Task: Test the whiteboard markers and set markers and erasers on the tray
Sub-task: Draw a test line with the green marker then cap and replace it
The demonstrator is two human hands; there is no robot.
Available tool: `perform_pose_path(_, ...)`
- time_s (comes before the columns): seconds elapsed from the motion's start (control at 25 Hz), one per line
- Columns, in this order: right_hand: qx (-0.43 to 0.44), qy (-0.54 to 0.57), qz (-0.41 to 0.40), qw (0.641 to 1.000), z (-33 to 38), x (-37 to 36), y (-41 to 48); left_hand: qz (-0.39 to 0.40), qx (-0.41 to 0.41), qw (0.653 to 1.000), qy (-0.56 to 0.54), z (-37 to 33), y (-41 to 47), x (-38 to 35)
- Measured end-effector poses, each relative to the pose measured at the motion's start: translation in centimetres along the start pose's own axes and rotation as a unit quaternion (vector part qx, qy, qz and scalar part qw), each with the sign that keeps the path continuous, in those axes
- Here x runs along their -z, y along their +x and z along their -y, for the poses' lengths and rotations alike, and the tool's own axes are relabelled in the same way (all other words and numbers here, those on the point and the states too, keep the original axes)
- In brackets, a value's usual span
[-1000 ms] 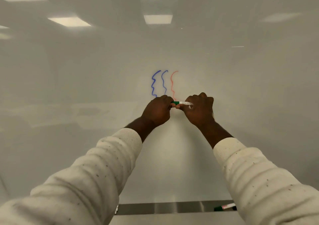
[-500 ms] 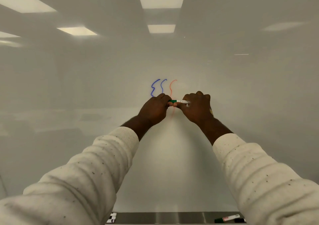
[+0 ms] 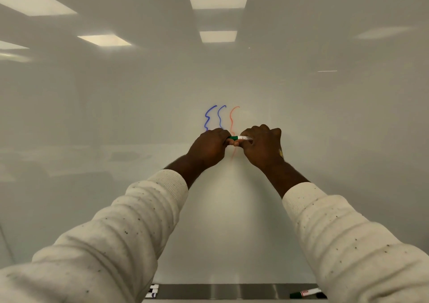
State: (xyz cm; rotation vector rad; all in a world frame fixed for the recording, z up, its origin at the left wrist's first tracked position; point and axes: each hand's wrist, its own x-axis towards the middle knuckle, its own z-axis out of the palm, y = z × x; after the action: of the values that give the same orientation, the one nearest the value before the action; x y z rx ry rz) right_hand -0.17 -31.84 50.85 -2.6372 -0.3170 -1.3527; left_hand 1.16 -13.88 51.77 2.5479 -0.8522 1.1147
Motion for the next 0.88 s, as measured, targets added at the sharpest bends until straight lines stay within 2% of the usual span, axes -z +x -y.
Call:
perform_pose_path(0.12, -0.053, -0.048, -0.01, 0.997, -0.9, 0.6, 0.5, -0.026, 0.013, 1.0, 0.006, 1.2, -0.5, 0.1)
perform_pose_path(0.2, -0.083, -0.042, -0.025, 0.995, -1.7, 0.7, 0.9, -0.047, 0.033, 0.998, 0.008, 2.5, -0.7, 0.8)
perform_pose_path(0.32, -0.1, 0.029, -0.07, 0.992, -1.5, 0.6, 1.4, -0.118, 0.058, 0.991, 0.031, 4.2, -0.1, 2.6)
perform_pose_path(0.48, -0.121, 0.141, -0.095, 0.978, -0.7, 1.1, 1.5, -0.162, 0.126, 0.977, 0.062, 6.0, 1.0, 4.5)
perform_pose_path(0.6, -0.121, 0.15, -0.106, 0.975, -0.3, 1.3, 1.2, -0.141, 0.155, 0.972, 0.111, 7.4, 0.8, 5.0)
perform_pose_path(0.68, -0.118, 0.148, -0.142, 0.972, 0.1, 1.1, 1.0, -0.112, 0.161, 0.971, 0.137, 8.0, 0.7, 4.9)
perform_pose_path(0.88, -0.109, 0.165, -0.196, 0.961, 0.7, 1.2, 1.5, -0.083, 0.163, 0.971, 0.153, 8.5, 0.4, 3.9)
